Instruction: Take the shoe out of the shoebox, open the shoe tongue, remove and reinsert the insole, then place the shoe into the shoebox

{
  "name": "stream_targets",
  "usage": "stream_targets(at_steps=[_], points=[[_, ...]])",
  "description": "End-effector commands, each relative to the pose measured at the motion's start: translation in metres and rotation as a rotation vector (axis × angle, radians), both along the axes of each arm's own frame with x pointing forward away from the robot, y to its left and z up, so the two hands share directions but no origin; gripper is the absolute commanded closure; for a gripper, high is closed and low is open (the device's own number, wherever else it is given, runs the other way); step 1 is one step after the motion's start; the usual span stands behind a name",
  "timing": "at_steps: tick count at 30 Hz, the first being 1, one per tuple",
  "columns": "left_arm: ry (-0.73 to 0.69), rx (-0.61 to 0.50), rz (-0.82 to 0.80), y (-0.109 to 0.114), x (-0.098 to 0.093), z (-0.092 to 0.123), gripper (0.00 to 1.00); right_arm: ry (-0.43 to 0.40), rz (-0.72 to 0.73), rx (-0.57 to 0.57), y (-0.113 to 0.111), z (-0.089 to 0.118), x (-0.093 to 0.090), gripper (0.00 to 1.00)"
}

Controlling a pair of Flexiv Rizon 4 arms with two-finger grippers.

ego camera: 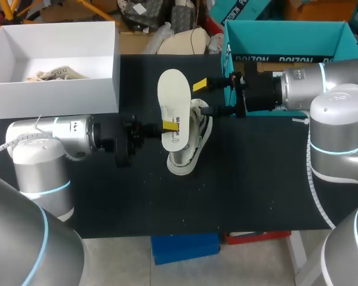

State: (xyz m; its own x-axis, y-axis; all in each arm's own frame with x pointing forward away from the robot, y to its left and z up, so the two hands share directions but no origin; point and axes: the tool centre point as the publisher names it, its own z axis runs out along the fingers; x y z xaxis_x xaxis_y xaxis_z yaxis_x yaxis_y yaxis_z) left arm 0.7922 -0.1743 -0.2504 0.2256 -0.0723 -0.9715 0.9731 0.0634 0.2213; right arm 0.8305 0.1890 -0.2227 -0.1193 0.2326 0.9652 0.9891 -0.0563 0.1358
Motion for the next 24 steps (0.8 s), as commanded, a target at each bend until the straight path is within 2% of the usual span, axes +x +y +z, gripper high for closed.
stream_targets(at_steps=[1,2,4,6,9,11,14,16,19,24], points=[[-0.003,0.002,0.005,-0.001,-0.001,0.0,1.0,0.007,0.016,0.005,0.021,-0.009,0.004,0.02],[-0.003,0.002,0.005,-0.001,-0.001,0.0,1.0,0.01,0.021,0.007,0.025,-0.01,0.004,0.0],[-0.003,0.002,0.005,-0.001,-0.001,0.0,1.0,0.012,0.034,0.004,0.032,-0.011,0.003,0.08],[-0.003,0.002,0.005,-0.001,-0.001,0.0,1.0,0.015,0.04,0.002,0.037,-0.013,0.003,0.09],[-0.003,0.002,0.005,-0.001,-0.001,0.0,1.0,0.015,0.054,-0.002,0.043,-0.013,0.003,0.24],[-0.003,0.002,0.005,-0.001,-0.001,0.0,1.0,0.018,0.062,-0.006,0.047,-0.014,0.002,0.29],[-0.003,0.002,0.005,-0.001,-0.001,0.0,1.0,0.019,0.066,-0.002,0.05,-0.015,0.002,0.3],[-0.003,0.002,0.005,-0.001,-0.001,0.0,1.0,0.02,0.07,-0.001,0.054,-0.015,0.002,0.36],[-0.003,0.002,0.005,-0.001,-0.001,0.0,1.0,0.023,0.076,0.0,0.057,-0.018,0.002,0.51],[-0.003,0.002,0.005,-0.001,-0.001,0.0,1.0,0.033,0.088,-0.005,0.061,-0.021,-0.001,0.54]])
